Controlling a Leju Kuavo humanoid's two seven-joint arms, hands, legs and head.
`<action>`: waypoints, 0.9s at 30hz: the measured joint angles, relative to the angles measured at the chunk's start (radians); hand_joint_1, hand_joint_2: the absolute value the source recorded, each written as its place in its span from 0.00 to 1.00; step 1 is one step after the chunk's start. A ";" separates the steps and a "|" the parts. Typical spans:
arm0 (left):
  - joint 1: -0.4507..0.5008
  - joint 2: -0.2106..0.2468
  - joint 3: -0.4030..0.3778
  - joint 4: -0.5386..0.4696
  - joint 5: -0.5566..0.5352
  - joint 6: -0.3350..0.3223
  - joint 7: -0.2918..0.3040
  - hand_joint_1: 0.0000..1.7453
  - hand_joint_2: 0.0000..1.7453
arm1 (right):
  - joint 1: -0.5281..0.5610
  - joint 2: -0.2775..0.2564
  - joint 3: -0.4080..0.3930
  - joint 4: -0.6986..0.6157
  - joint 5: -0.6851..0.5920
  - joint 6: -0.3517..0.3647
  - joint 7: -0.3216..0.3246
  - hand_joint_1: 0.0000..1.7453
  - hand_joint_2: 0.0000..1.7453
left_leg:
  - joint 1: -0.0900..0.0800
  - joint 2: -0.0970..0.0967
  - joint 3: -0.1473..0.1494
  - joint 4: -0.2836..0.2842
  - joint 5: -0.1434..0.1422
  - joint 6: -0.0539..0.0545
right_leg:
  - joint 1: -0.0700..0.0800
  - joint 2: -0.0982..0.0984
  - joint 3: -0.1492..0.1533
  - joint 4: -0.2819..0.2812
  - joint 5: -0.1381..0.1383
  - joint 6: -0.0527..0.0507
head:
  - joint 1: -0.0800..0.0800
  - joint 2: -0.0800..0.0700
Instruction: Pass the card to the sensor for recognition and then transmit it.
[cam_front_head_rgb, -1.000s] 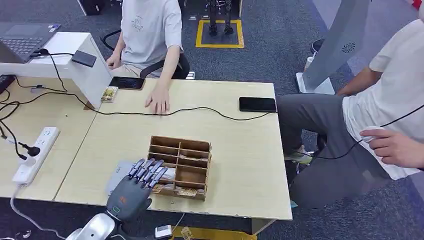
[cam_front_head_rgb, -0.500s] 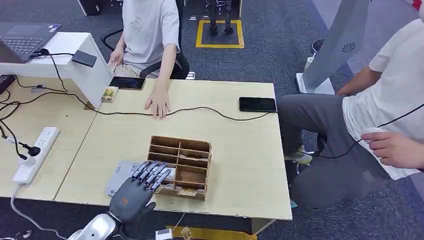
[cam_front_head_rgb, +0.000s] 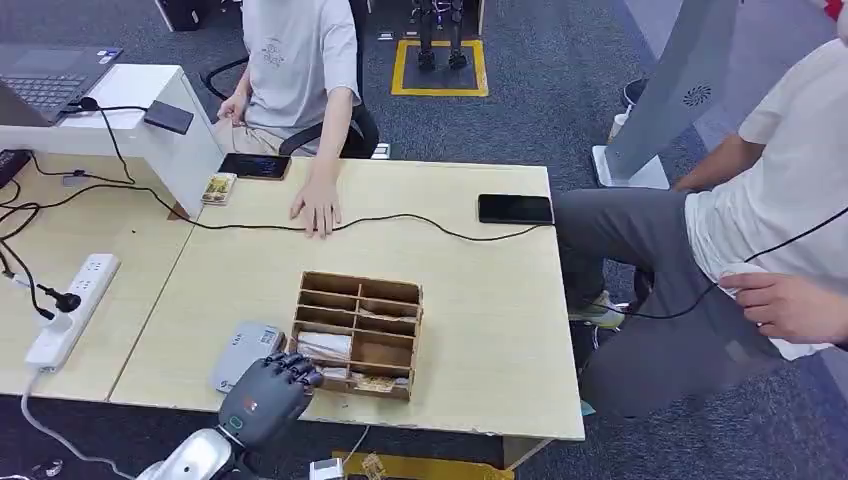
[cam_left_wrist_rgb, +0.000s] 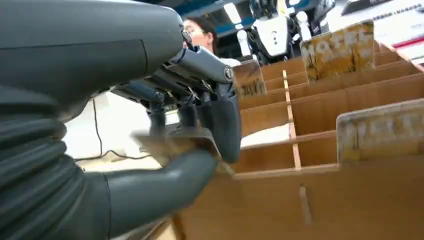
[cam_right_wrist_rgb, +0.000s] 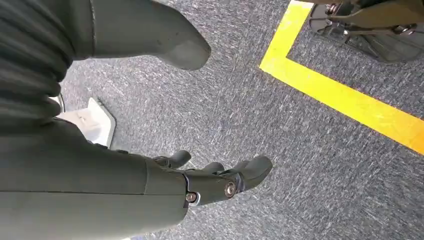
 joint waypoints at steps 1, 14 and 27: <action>-0.001 0.000 0.000 0.000 0.000 0.002 0.002 1.00 1.00 | 0.000 0.001 0.000 -0.001 0.000 0.000 0.001 0.00 1.00 | 0.000 0.000 0.000 0.000 0.000 0.000 | 0.000 0.000 0.000 0.000 0.000 0.000 | 0.000 0.000; 0.002 0.000 0.002 0.004 0.003 -0.002 0.010 1.00 1.00 | 0.001 0.008 0.001 -0.003 0.000 0.000 -0.006 0.00 1.00 | 0.000 0.000 0.000 0.000 0.000 0.000 | 0.000 0.000 0.000 0.000 0.000 0.000 | 0.000 0.000; -0.008 -0.017 0.060 -0.056 0.196 -0.048 -0.115 1.00 1.00 | 0.001 0.009 0.012 -0.004 0.000 0.003 0.005 0.00 1.00 | 0.000 0.000 0.000 0.000 0.000 0.000 | 0.000 0.000 0.000 0.000 0.000 0.000 | 0.000 0.000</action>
